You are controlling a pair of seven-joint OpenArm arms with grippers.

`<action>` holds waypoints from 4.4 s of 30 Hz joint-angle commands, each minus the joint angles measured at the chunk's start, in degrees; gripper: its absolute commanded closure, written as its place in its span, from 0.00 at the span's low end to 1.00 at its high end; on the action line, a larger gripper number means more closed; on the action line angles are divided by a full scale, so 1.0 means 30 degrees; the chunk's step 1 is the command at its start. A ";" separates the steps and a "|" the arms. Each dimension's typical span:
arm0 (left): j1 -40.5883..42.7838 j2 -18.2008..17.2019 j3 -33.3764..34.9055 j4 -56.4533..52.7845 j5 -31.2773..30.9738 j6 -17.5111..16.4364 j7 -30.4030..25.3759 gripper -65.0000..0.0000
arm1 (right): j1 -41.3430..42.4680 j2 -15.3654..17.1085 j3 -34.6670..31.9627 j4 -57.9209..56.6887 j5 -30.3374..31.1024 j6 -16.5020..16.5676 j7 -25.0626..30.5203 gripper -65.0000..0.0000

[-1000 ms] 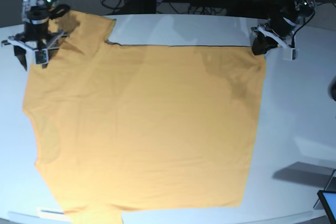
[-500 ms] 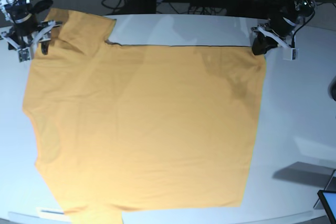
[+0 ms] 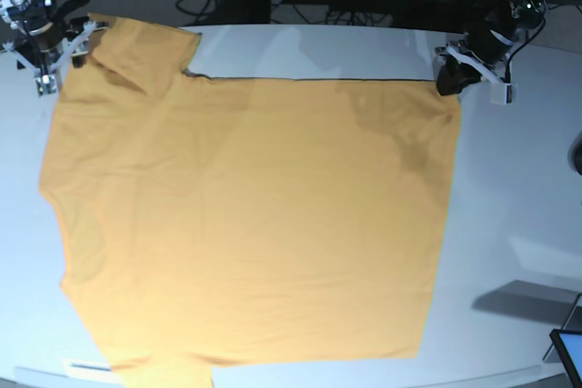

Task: Fold the T-shirt properly
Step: 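Reposition the right gripper onto the sleeve corner and close it, then lift the shirt's shoulder edge with both grippers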

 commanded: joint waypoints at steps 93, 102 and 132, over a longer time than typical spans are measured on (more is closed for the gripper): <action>-0.2712 -0.1345 -0.0254 0.6547 0.0184 0.0127 0.0328 1.00 | 0.5224 0.3787 -0.3808 0.0863 -0.8656 -0.0025 0.3666 1.00; -0.1833 -0.1227 -0.0254 0.6488 0.0184 0.0127 0.0299 1.00 | 0.3788 0.3581 -0.3544 0.0833 -0.7426 -0.0025 0.0472 0.81; -0.1159 -0.1227 -0.0108 0.6430 0.0184 0.0127 0.0299 1.00 | 0.0448 0.2790 -0.5712 0.0950 -0.5697 -0.0025 0.1937 0.69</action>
